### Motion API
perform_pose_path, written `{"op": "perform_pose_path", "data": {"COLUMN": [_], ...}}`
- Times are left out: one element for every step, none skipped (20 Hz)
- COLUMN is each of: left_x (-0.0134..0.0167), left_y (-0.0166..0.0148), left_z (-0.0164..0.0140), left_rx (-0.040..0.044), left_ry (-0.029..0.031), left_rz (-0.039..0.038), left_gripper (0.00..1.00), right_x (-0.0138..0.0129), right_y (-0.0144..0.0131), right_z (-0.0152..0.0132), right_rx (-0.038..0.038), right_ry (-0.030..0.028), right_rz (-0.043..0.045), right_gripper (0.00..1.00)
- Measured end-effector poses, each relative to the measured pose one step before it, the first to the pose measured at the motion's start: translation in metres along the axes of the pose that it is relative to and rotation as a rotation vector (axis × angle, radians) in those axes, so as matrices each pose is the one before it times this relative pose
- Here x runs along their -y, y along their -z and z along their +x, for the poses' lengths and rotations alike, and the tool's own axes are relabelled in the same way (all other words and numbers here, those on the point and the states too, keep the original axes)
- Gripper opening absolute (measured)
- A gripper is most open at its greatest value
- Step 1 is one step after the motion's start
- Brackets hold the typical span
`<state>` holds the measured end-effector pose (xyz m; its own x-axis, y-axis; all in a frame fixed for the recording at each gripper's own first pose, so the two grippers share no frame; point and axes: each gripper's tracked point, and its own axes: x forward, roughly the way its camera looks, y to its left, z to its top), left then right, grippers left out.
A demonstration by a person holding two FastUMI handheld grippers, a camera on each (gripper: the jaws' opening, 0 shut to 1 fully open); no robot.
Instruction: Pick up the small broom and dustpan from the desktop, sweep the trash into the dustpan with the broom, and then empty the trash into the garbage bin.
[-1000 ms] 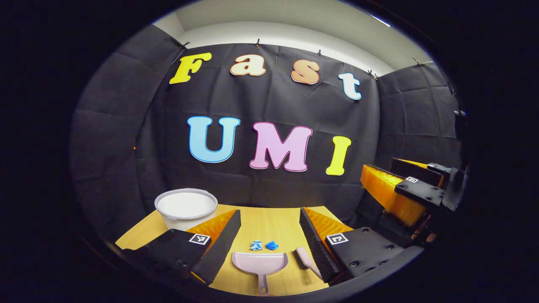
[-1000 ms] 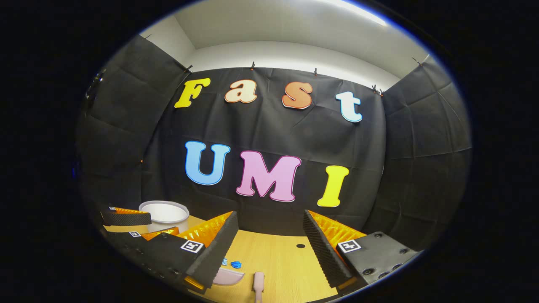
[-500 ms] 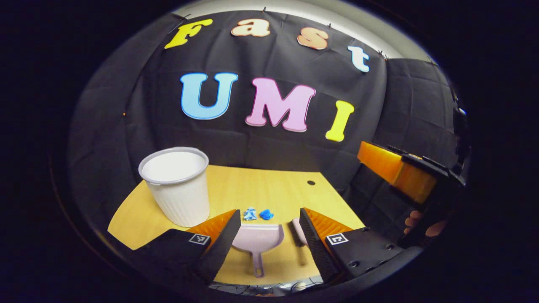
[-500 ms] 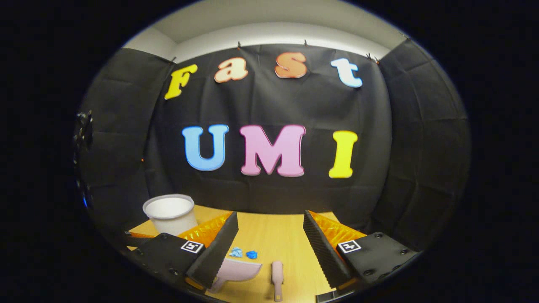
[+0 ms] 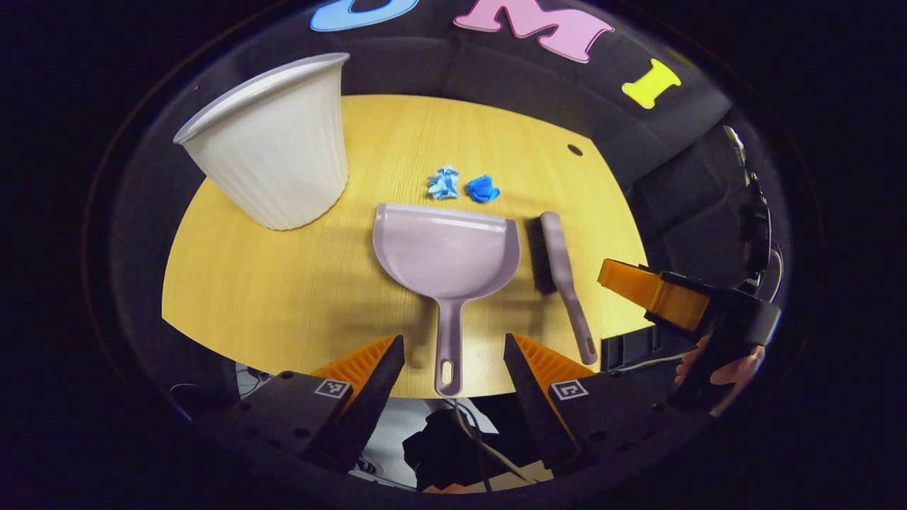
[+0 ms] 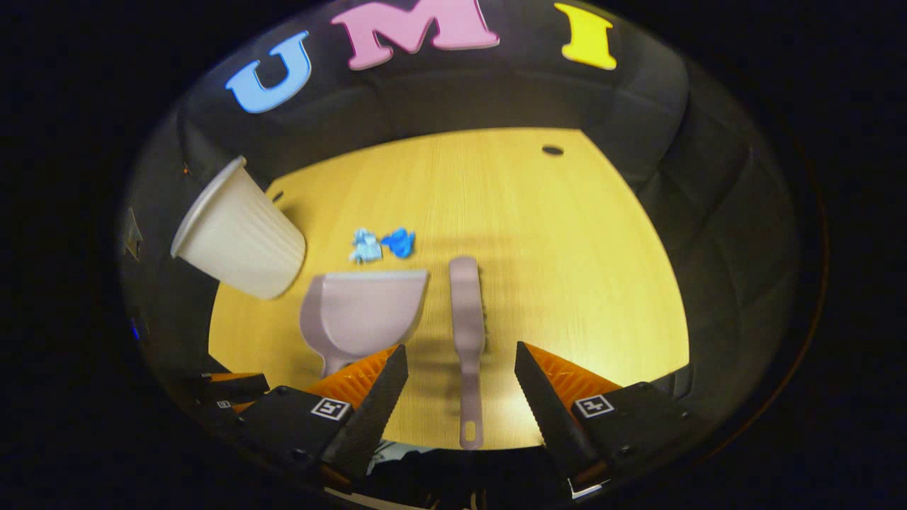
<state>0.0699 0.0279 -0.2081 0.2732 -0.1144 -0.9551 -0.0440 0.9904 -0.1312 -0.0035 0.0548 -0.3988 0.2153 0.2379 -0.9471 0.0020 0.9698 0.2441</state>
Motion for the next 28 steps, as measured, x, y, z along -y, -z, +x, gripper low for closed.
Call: {"op": "perform_pose_path", "data": {"left_x": [0.00101,-0.00059,-0.00197,0.00228,0.00085,0.00088,-0.00049,-0.00187,-0.00230,-0.00339,-0.00199,0.00305,0.00092,0.00008,-0.00371,-0.00488,-0.00124,-0.00167,0.00068,0.00295,0.00752,0.00374,0.00025,0.00057,-0.00125,0.00130,0.00013,0.00141], "left_y": [-0.00763,-0.01046,-0.00115,-0.00105,0.00091,-0.00086,0.00186,-0.00239,-0.00183,-0.00489,-0.00618,-0.00625,0.00009,-0.00316,-0.00272,-0.00552,-0.00765,-0.00979,-0.00648,-0.00261,0.00312,-0.00356,-0.00202,-0.00165,-0.00048,-0.00286,-0.00226,-0.00319], "left_z": [-0.00389,-0.00490,-0.00920,-0.00663,-0.00052,-0.00057,0.00195,-0.00144,0.00363,-0.00004,0.00125,-0.00083,-0.00552,-0.00018,0.00111,-0.00224,-0.00441,-0.00242,0.00003,0.00331,0.01084,0.00460,0.00410,0.00062,0.00368,-0.00007,-0.00461,0.00043], "left_rx": [-0.04019,-0.03127,-0.05989,-0.05708,-0.04935,-0.03694,-0.02507,-0.01173,-0.00909,-0.00450,-0.01408,-0.02015,-0.02235,-0.02115,-0.01872,-0.01362,-0.00305,-0.00405,-0.00307,-0.00770,-0.00499,-0.00760,-0.00961,-0.01236,-0.00374,-0.00107,0.01514,0.01029], "left_ry": [0.00012,-0.00090,-0.00026,0.01547,0.01898,0.01392,0.00930,-0.01575,-0.02488,-0.02388,-0.02348,0.00816,-0.00339,-0.00827,-0.02746,-0.03766,-0.02623,-0.02710,-0.01981,-0.00944,0.00149,0.00288,-0.00020,-0.00530,-0.01400,-0.00571,-0.00531,-0.00285], "left_rz": [0.00307,0.00142,-0.00710,-0.01217,-0.03218,-0.02958,-0.01748,-0.00141,0.01300,0.01495,0.00818,0.00219,-0.00216,0.00706,0.00837,0.01253,0.01776,0.01460,0.00891,0.00318,-0.00091,-0.00090,-0.00407,-0.00669,0.00094,0.01397,0.01926,0.00470], "left_gripper": [0.85,0.85,0.85,0.85,0.85,0.88,0.85,0.85,0.85,0.85,0.85,0.85,0.85,0.85,0.85,0.85,0.85,0.85,0.88,0.83,0.82,0.82,0.79,0.78,0.78,0.73,0.75,0.64], "right_x": [-0.00319,0.00206,-0.00068,0.00031,0.00151,0.00311,0.00446,0.00159,0.00098,0.00054,0.00230,0.00054,-0.00254,-0.00116,-0.00163,-0.00151,-0.00110,-0.00092,0.00019,0.00029,0.00134,0.00044,-0.00135,-0.00041,-0.00005,0.00046,-0.00039,-0.00003], "right_y": [0.00295,0.00571,0.00640,0.00387,0.00147,0.00275,0.00311,0.00209,0.00384,0.00309,0.00264,0.00024,0.00088,0.00137,0.00082,0.00048,0.00048,0.00054,-0.00051,-0.00105,-0.00222,-0.00045,-0.00179,-0.00146,0.00029,0.00015,-0.00044,0.00095], "right_z": [0.00856,0.00862,0.01165,0.00538,0.00959,0.00530,0.00709,0.00688,0.00654,0.00558,0.00560,0.00487,0.00420,0.00378,0.00320,0.00192,0.00169,0.00164,0.00145,0.00055,0.00075,0.00046,0.00049,-0.00005,-0.00003,-0.00042,-0.00015,0.00166], "right_rx": [-0.05060,-0.04306,-0.04968,-0.04113,-0.04047,-0.03149,-0.03338,-0.02616,-0.03701,-0.02844,-0.03296,-0.02296,-0.01583,-0.01591,-0.01345,-0.01130,-0.00676,-0.00961,-0.00580,-0.00110,0.00168,-0.00435,0.00202,0.00156,-0.00367,-0.00073,-0.00021,0.00052], "right_ry": [-0.00099,0.00404,0.00783,-0.00205,0.01094,0.00866,0.01862,0.00581,0.00551,0.00379,0.02060,0.00640,-0.00229,0.00409,-0.00066,-0.00007,-0.00225,-0.00144,0.00033,-0.00007,0.00329,0.00014,-0.00501,-0.00367,-0.00099,0.00098,-0.00200,-0.00047], "right_rz": [-0.01273,-0.01284,-0.01326,-0.00185,-0.00392,-0.00634,-0.00884,-0.00075,0.00341,0.00823,-0.00775,-0.00745,0.00609,0.00222,-0.00259,-0.00593,-0.00483,-0.00127,0.00455,0.00742,0.00468,0.00598,0.00834,0.00258,0.00211,-0.00203,-0.00604,-0.00707], "right_gripper": [0.98,0.96,0.96,0.85,0.96,0.96,0.96,0.86,0.86,0.93,0.86,0.93,0.87,0.67,0.73,0.73,0.63,0.63,0.63,0.69,0.63,0.69,0.69,0.69,0.69,0.69,0.69,0.60]}}
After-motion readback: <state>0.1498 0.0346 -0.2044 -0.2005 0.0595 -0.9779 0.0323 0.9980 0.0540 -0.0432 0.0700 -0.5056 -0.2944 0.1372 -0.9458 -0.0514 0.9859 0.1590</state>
